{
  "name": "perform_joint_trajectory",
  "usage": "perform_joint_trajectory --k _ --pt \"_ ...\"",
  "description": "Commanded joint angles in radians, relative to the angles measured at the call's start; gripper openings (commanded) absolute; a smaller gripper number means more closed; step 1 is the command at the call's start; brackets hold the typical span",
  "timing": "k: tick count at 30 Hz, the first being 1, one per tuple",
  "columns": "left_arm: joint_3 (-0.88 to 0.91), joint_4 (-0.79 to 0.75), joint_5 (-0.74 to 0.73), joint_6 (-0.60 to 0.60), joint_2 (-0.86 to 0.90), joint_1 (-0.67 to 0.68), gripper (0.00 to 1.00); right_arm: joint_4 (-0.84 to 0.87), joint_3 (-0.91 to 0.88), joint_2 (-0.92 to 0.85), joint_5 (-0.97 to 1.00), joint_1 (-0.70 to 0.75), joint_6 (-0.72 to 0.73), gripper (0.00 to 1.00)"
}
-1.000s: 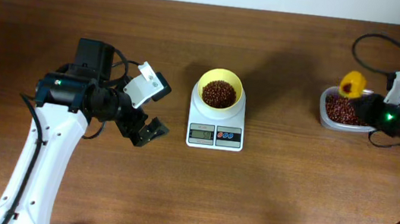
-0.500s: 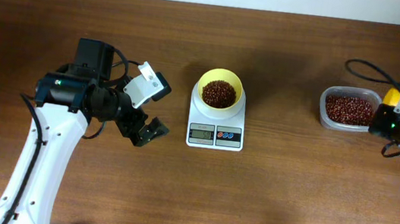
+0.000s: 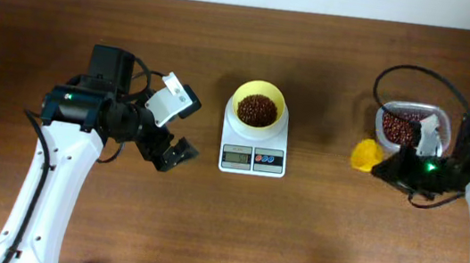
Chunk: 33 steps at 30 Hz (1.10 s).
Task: Scoop item into bowl and weigh 50g on scale
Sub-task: 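Lower the scoop onto the table right of the scale and release it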
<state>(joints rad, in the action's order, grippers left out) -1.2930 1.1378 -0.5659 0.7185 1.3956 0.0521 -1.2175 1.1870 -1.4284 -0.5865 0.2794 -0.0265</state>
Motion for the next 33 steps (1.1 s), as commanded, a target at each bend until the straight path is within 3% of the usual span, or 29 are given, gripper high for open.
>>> perform_joint_trajectory --k 1,3,6,10,16,18,21,26,27,28,29,30,33 --pt "-0.001 0.001 -0.014 0.020 0.001 -0.001 0.99 0.002 -0.065 0.003 -0.058 -0.003 -0.090 0.04" --pt "-0.001 0.001 -0.014 0.020 0.001 -0.001 0.99 0.120 -0.152 0.003 -0.130 -0.003 -0.090 0.04" --pt "-0.001 0.001 -0.014 0.020 0.001 -0.001 0.99 0.431 -0.371 0.003 -0.297 -0.003 -0.048 0.04" --pt "-0.001 0.001 -0.014 0.020 0.001 -0.001 0.99 0.549 -0.501 0.003 -0.297 -0.003 0.016 0.04" --pt "-0.001 0.001 -0.014 0.020 0.001 -0.001 0.99 0.536 -0.517 0.003 -0.246 -0.003 0.150 0.04" --pt "-0.001 0.001 -0.014 0.020 0.001 -0.001 0.99 0.431 -0.517 0.003 -0.114 -0.003 0.227 0.05" --pt "-0.001 0.001 -0.014 0.020 0.001 -0.001 0.99 0.278 -0.517 0.003 0.011 -0.003 0.227 0.05" --pt "-0.001 0.001 -0.014 0.020 0.001 -0.001 0.99 0.370 -0.517 0.003 0.054 -0.002 0.334 0.05" --pt "-0.001 0.001 -0.014 0.020 0.001 -0.001 0.99 0.423 -0.517 0.003 0.056 -0.002 0.350 0.40" --pt "-0.001 0.001 -0.014 0.020 0.001 -0.001 0.99 0.471 -0.517 0.003 0.057 -0.002 0.351 0.62" --pt "-0.001 0.001 -0.014 0.020 0.001 -0.001 0.99 0.504 -0.517 0.003 0.057 -0.002 0.351 0.66" --pt "-0.001 0.001 -0.014 0.020 0.001 -0.001 0.99 0.533 -0.517 0.003 0.061 -0.002 0.351 0.98" --pt "-0.001 0.001 -0.014 0.020 0.001 -0.001 0.99 0.540 -0.517 0.003 0.158 -0.003 0.458 0.99"
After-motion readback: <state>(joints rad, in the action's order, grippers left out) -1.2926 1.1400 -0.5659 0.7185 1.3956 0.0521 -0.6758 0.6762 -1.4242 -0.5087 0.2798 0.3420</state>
